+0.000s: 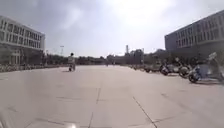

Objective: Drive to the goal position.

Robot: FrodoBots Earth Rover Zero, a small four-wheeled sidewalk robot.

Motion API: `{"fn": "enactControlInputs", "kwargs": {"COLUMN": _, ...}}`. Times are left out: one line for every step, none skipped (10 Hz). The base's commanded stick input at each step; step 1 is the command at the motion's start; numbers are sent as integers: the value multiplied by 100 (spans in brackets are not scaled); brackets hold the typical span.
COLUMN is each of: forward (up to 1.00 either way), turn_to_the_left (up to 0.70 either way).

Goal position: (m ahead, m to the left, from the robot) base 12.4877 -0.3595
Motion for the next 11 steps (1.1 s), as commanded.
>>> {"fn": "enactControlInputs", "kwargs": {"forward": 100, "turn_to_the_left": 0}}
{"fn": "enactControlInputs", "kwargs": {"forward": 100, "turn_to_the_left": 0}}
{"fn": "enactControlInputs", "kwargs": {"forward": 100, "turn_to_the_left": 0}}
{"fn": "enactControlInputs", "kwargs": {"forward": 100, "turn_to_the_left": 0}}
{"fn": "enactControlInputs", "kwargs": {"forward": 100, "turn_to_the_left": 0}}
{"fn": "enactControlInputs", "kwargs": {"forward": 100, "turn_to_the_left": 0}}
{"fn": "enactControlInputs", "kwargs": {"forward": 100, "turn_to_the_left": 0}}
{"fn": "enactControlInputs", "kwargs": {"forward": 100, "turn_to_the_left": 0}}
{"fn": "enactControlInputs", "kwargs": {"forward": 100, "turn_to_the_left": 0}}
{"fn": "enactControlInputs", "kwargs": {"forward": 100, "turn_to_the_left": 0}}
{"fn": "enactControlInputs", "kwargs": {"forward": 100, "turn_to_the_left": 0}}
